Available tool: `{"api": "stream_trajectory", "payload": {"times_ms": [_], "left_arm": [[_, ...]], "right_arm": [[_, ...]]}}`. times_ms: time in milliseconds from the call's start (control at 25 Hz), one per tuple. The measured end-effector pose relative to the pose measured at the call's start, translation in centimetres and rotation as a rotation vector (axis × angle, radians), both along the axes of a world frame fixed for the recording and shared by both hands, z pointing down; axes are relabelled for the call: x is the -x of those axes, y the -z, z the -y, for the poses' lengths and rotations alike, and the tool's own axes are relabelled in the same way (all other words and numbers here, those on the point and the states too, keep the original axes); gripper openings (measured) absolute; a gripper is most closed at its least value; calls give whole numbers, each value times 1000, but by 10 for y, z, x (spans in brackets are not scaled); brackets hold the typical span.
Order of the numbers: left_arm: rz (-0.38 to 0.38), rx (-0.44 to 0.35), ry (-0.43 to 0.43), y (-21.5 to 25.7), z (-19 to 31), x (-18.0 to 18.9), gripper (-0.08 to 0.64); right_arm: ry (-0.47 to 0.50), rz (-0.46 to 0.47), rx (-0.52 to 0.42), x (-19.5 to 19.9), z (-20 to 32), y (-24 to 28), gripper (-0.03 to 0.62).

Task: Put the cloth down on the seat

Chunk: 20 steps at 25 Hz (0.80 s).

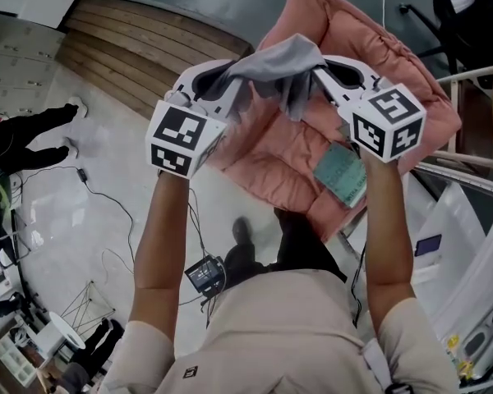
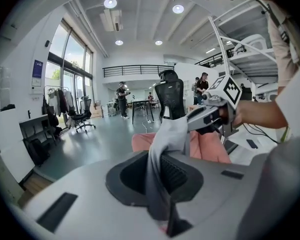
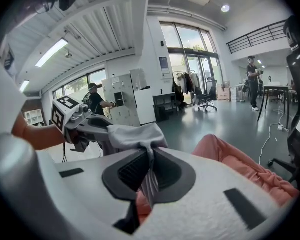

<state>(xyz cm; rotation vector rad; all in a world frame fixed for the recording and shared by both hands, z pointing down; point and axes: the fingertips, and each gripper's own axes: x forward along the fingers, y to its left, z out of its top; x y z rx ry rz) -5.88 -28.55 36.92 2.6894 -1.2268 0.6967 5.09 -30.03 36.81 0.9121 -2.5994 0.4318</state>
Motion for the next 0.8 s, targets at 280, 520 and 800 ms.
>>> {"api": "stream_trajectory", "payload": {"times_ms": [280, 520, 800], "left_arm": [[15, 44, 29, -51, 28, 5, 43], [8, 130, 52, -96, 41, 5, 43], [-4, 195, 76, -141, 61, 9, 43]], "right_arm": [[4, -16, 47, 3, 24, -49, 8], [10, -48, 82, 6, 41, -93, 8], [13, -105, 76, 10, 64, -131, 9]]}}
